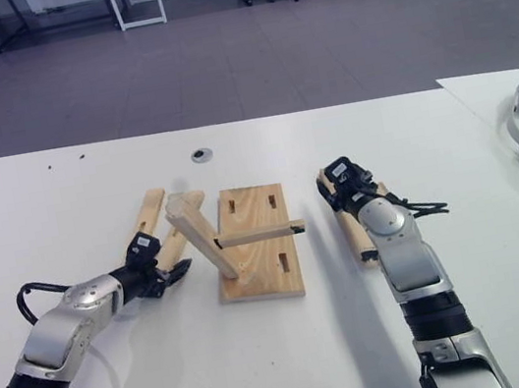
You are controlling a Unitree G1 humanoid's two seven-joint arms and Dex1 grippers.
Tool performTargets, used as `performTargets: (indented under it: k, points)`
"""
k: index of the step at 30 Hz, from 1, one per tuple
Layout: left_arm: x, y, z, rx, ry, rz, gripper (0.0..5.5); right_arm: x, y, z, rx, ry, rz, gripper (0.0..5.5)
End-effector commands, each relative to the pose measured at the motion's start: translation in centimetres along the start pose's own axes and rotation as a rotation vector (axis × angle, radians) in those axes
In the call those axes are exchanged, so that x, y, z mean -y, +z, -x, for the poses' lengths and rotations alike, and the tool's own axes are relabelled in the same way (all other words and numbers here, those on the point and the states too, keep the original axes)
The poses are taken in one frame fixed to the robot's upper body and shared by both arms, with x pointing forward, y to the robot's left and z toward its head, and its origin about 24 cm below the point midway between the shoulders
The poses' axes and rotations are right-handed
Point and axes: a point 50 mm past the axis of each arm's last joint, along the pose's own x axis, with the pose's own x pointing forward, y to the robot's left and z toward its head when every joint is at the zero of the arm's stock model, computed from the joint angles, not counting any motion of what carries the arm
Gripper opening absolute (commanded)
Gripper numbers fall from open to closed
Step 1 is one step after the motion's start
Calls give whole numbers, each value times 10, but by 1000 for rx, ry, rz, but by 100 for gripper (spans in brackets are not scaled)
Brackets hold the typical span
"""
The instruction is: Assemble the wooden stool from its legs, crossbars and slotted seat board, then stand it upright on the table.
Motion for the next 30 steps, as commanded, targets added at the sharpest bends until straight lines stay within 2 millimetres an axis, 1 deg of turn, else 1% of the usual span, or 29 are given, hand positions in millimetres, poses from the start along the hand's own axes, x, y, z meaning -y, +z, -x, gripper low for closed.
performTargets:
  k: [1, 5, 6, 8, 9, 11, 12, 14, 15, 16, 17, 18, 20, 22, 25, 29, 30]
  points:
    - [-5, -13, 0, -94, 35, -47, 343, -2, -1, -1, -8, -4, -3, 295]
    - [-2, -10, 0, -74, 34, -40, 273, -2, 0, -2, -6, -9, -5, 295]
    - [-2, -9, -1, -59, 33, -20, 250, -2, 0, -2, -4, -8, -8, 295]
    - [-1, -7, -2, -31, 26, 9, 221, -2, 1, -3, 0, -4, -19, 295]
    - [-3, -6, -2, -10, 35, 34, 211, -2, 4, -5, 14, 7, -66, 295]
    - [-11, 2, 0, 48, 82, 54, 210, -6, 14, -9, 60, 71, -215, 295]
    - [-17, 9, 2, 88, 109, 51, 210, -9, 21, -11, 96, 115, -314, 295]
    - [-25, 46, 8, 266, 110, 25, 210, -12, 46, -15, 212, 244, -517, 295]
    - [-25, 69, 13, 378, 76, -16, 210, -11, 64, -16, 285, 318, -599, 295]
    - [-22, 88, 17, 470, 33, -61, 210, -11, 81, -17, 349, 384, -664, 295]
    - [-20, 106, 20, 545, -7, -114, 210, -10, 103, -18, 424, 461, -736, 295]
    - [-18, 121, 23, 606, -40, -158, 210, -11, 123, -18, 492, 540, -807, 295]
    - [-14, 145, 26, 701, -90, -234, 210, -16, 154, -18, 578, 664, -908, 295]
    - [-8, 158, 27, 748, -127, -307, 210, -19, 169, -19, 618, 723, -969, 295]
    - [5, 165, 26, 783, -204, -386, 210, -17, 180, -18, 663, 754, -1055, 295]
    - [10, 163, 25, 785, -240, -453, 210, -8, 182, -17, 681, 753, -1135, 295]
    - [9, 162, 25, 783, -239, -462, 210, -5, 181, -16, 681, 751, -1147, 278]
